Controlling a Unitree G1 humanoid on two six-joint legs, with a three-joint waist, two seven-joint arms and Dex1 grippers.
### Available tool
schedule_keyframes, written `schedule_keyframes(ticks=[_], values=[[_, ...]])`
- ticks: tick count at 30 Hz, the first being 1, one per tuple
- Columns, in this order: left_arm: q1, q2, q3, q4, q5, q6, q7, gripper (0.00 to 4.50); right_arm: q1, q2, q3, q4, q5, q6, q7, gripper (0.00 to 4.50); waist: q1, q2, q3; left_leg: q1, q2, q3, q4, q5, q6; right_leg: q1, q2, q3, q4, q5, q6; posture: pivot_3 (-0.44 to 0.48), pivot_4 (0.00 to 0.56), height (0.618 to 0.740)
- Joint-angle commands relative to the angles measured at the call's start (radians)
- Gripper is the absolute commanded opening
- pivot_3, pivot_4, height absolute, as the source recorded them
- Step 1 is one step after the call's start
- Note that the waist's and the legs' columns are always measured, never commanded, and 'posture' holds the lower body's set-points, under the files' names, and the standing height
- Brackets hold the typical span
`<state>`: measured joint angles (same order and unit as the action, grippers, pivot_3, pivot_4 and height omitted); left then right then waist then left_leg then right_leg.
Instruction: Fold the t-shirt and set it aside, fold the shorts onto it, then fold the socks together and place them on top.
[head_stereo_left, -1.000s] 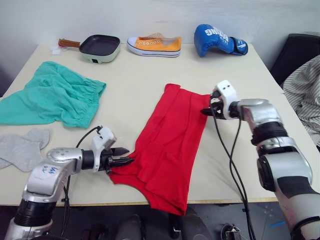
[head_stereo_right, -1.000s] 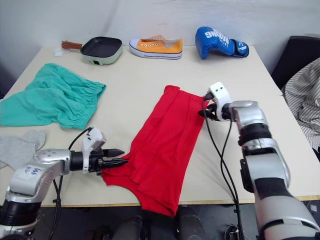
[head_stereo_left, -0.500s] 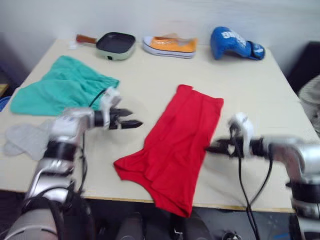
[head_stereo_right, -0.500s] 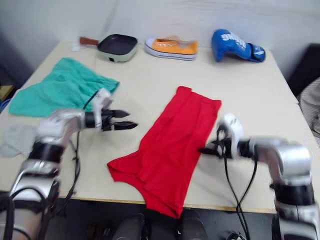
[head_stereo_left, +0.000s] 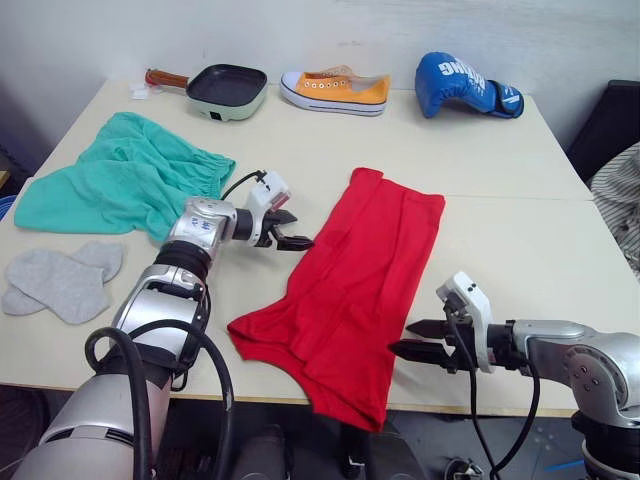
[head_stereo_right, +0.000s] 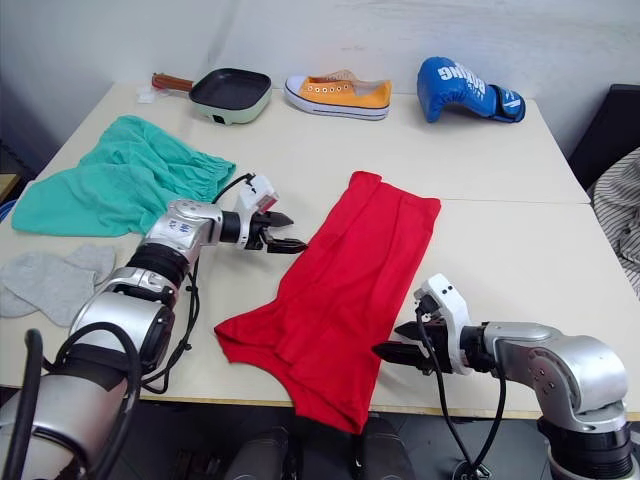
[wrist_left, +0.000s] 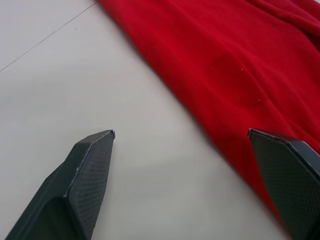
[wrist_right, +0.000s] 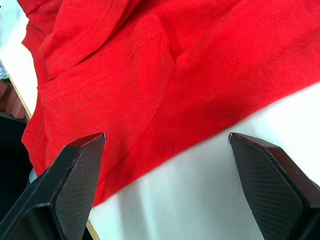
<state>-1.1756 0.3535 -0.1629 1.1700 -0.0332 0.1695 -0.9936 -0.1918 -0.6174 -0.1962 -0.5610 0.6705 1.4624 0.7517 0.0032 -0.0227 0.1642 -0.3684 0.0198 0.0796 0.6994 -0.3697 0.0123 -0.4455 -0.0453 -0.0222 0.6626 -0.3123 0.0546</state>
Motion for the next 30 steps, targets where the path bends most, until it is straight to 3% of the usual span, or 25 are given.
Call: schedule_keyframes(ticks=[1,4,8,10,11,13,21,30], values=[[-0.046,-0.025,0.028,0.021,0.012,-0.030,0.019,4.47,0.018,0.029,0.028,-0.004,0.028,0.003,-0.034,4.01,-0.001,0.000,0.000,0.000,0.000,0.000,0.000,0.000,0.000,0.000,0.000,0.000,0.000,0.000,0.000,0.000,0.150,0.740],[-0.052,-0.041,0.040,0.039,0.016,-0.041,0.025,4.47,0.027,0.039,0.047,0.018,0.016,-0.022,-0.065,4.01,-0.007,0.000,0.000,0.000,0.000,0.000,0.000,0.000,0.000,0.000,0.000,-0.001,0.001,0.000,0.000,0.000,0.150,0.740],[-0.058,-0.057,0.052,0.059,0.021,-0.029,0.028,3.56,0.052,0.033,0.075,0.027,0.016,-0.064,-0.080,3.10,-0.007,-0.001,-0.001,0.001,0.000,0.000,0.000,0.000,0.000,0.000,0.001,0.000,0.000,0.000,0.000,0.000,0.150,0.740],[-0.057,-0.063,0.046,0.068,0.037,-0.028,0.040,3.00,0.056,0.031,0.084,0.032,0.017,-0.077,-0.088,3.09,-0.007,-0.001,-0.001,0.001,0.000,0.000,0.000,0.000,-0.001,0.000,0.001,0.000,0.000,0.000,0.000,0.000,0.150,0.740],[-0.056,-0.070,0.048,0.073,0.039,-0.021,0.043,3.00,0.055,0.032,0.088,0.035,0.016,-0.082,-0.094,3.09,-0.007,-0.001,-0.001,0.001,0.000,0.000,0.000,0.000,-0.001,0.000,0.001,0.000,0.000,0.000,0.000,0.000,0.150,0.740],[-0.056,-0.080,0.056,0.078,0.037,-0.014,0.035,2.49,0.050,0.035,0.090,0.043,0.017,-0.087,-0.104,2.74,-0.006,-0.002,-0.001,0.001,0.000,0.000,0.000,0.000,-0.001,0.000,0.001,0.000,0.000,0.000,0.000,0.000,0.150,0.740],[-0.054,-0.098,0.078,0.074,0.038,-0.015,-0.008,0.02,0.056,0.013,0.100,0.050,0.026,-0.114,-0.115,0.10,-0.005,-0.002,-0.001,0.001,0.000,0.000,0.000,0.000,0.000,0.000,0.001,-0.001,0.001,0.000,0.000,0.000,0.150,0.740],[-0.011,-0.068,0.093,0.046,0.038,-0.029,-0.040,0.01,-0.019,-0.084,0.134,0.137,0.024,-0.173,-0.042,0.04,-0.004,-0.002,-0.001,0.001,0.000,0.000,0.000,0.000,0.000,0.000,0.001,-0.001,0.001,0.000,0.000,0.000,0.150,0.740]])
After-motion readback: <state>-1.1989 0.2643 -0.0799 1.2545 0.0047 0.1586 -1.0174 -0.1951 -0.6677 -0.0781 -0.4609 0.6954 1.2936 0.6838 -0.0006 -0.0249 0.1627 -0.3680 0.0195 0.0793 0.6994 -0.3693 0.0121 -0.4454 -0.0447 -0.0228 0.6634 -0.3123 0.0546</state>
